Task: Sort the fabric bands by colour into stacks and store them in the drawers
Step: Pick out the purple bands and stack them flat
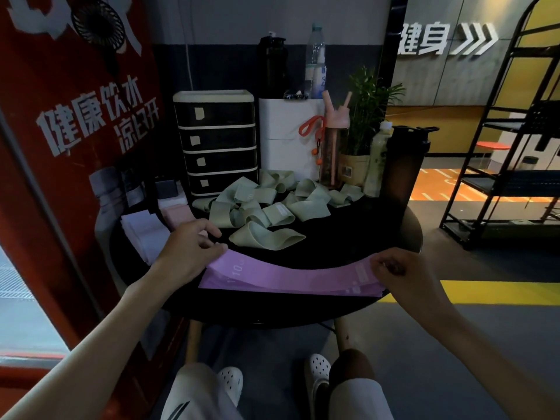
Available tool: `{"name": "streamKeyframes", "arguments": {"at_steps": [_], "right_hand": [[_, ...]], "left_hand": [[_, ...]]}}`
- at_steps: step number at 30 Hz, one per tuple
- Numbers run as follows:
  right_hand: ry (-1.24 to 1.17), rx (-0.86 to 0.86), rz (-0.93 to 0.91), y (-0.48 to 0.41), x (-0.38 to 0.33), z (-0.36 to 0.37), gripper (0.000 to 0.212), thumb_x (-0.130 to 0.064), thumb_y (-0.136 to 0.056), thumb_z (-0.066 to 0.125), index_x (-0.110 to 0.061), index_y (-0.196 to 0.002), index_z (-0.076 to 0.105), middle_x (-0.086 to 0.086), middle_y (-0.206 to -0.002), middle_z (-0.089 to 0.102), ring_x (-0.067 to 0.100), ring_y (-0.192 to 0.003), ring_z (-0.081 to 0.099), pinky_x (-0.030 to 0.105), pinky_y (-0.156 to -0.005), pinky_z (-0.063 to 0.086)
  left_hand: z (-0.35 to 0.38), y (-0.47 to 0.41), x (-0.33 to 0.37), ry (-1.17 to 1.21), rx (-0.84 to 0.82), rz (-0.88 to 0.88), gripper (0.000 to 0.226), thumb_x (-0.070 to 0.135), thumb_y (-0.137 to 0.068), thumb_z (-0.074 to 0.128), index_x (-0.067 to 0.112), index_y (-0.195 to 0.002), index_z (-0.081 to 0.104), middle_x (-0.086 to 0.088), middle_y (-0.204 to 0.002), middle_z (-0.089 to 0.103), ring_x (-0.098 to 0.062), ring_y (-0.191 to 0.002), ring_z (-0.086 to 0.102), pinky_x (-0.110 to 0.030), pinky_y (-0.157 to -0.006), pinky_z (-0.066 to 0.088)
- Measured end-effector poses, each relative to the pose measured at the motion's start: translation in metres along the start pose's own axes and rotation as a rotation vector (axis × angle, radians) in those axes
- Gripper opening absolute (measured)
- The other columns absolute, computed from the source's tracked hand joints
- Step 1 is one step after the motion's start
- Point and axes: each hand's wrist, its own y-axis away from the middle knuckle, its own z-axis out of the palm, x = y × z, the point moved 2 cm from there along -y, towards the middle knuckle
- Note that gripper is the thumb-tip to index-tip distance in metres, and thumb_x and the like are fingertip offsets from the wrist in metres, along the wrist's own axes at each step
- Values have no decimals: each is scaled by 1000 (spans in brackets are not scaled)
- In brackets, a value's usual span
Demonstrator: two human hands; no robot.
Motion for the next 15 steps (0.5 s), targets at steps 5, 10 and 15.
{"name": "streamKeyframes", "arguments": {"at_steps": [5,10,15], "right_hand": [[60,-15,-32,4,10,3,16,5,-84,63,-6,-74,67,13,-65,58,10,-56,46,18,-51,33],[92,-2,-35,4,17,7,20,4,-83,63,-11,-70,65,5,-63,52,8,-57,44,19,-51,30],[202,1,-46,4,27,8,30,-3,-81,70,-31,-73,64,-4,-73,50,11,-69,49,30,-60,42]], "left_hand": [[8,3,-3,-116,25,46,13,20,-85,77,18,-91,65,-7,-75,69,-12,-75,63,-22,-62,43],[11,3,-12,-152,21,49,12,17,-85,76,19,-83,65,-6,-74,69,-15,-73,64,-14,-56,43],[14,7,-17,-237,9,83,10,16,-87,73,20,-83,65,1,-82,64,-10,-78,60,-9,-60,40]]}}
